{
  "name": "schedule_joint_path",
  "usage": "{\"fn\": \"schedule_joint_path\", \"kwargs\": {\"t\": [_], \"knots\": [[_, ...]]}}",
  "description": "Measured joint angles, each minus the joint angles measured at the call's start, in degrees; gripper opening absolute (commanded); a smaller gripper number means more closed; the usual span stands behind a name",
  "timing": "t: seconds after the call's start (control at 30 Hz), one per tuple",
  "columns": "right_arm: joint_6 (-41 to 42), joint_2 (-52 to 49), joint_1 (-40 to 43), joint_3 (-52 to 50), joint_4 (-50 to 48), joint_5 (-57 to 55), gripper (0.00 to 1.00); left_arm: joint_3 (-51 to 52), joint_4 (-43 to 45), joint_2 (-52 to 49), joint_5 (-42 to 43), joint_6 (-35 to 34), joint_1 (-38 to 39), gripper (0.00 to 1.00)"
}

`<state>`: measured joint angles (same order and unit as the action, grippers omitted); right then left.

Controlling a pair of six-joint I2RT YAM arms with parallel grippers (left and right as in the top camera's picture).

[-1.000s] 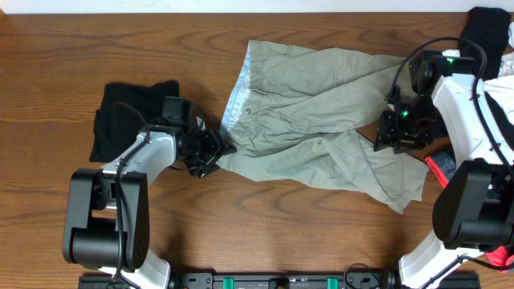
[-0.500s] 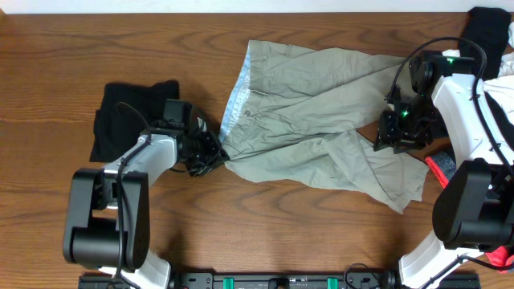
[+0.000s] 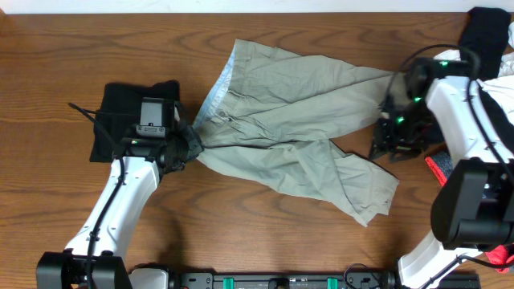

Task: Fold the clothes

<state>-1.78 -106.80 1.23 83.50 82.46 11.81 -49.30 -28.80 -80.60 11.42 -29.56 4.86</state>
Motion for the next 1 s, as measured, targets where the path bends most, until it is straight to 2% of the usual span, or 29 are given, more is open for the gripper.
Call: {"fn": "schedule_joint_path", "kwargs": {"t": [0.33,0.63,0.87,0.93,0.97,1.0], "knots": [[-2.36,0.0,-8.13,-5.22,-2.69,0.85,0.49,0.0,-2.25,-0.02,-4.55,0.02,0.0,0.06],[-3.91,0.0,-21.7,-10.36,-6.12,0.94,0.52,0.0,-2.08,-0.02,-4.85,0.02,0.0,0.06],[-3.08,0.0,-24.61,-14.91,-12.81,0.28,0.5,0.0,-2.12,-0.02,-5.03,0.02,0.0,0.06],[-2.62,0.0,-24.59,-15.72,-13.92,-0.24,0.47,0.0,-2.1,-0.02,-5.03,0.02,0.0,0.06],[-2.58,0.0,-24.57,-15.91,-14.16,-0.59,0.4,0.0,-2.12,-0.02,-5.03,0.02,0.0,0.06],[-2.58,0.0,-24.57,-16.11,-14.47,-0.87,0.23,0.0,-2.12,-0.02,-5.01,0.02,0.0,0.06]]}}
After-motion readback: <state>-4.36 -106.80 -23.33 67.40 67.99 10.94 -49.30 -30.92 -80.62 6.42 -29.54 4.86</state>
